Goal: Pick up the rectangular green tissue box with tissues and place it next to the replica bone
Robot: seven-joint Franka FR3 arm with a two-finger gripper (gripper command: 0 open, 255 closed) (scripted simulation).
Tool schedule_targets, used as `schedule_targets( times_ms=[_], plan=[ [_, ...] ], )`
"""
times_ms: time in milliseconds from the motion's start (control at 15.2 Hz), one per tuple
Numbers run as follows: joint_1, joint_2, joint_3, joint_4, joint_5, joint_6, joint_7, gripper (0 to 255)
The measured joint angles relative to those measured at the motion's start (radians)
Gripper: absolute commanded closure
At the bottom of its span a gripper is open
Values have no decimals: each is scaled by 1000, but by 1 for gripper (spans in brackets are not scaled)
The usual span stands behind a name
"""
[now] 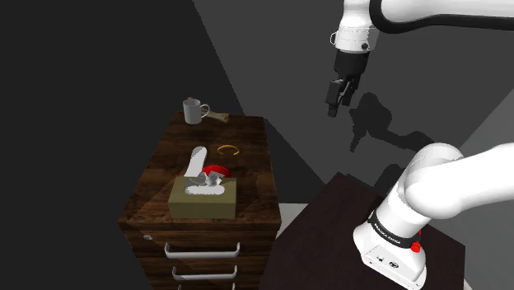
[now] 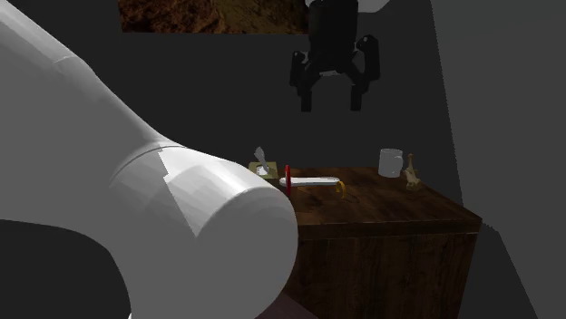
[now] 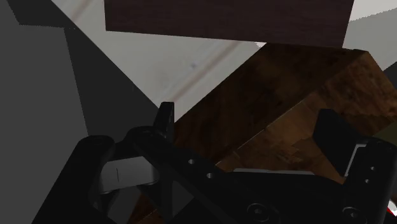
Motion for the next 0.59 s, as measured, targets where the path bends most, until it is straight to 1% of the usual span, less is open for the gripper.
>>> schedule_targets(
  times_ms=[66, 198, 396, 594],
  plan=[
    [0, 0, 0, 0, 0, 0, 0, 0],
    [11, 39, 28, 16, 1, 20, 13, 0],
    [37, 127, 101, 60, 3, 51, 52, 0],
    [53, 223, 166, 119, -13, 74, 82, 0]
  ],
)
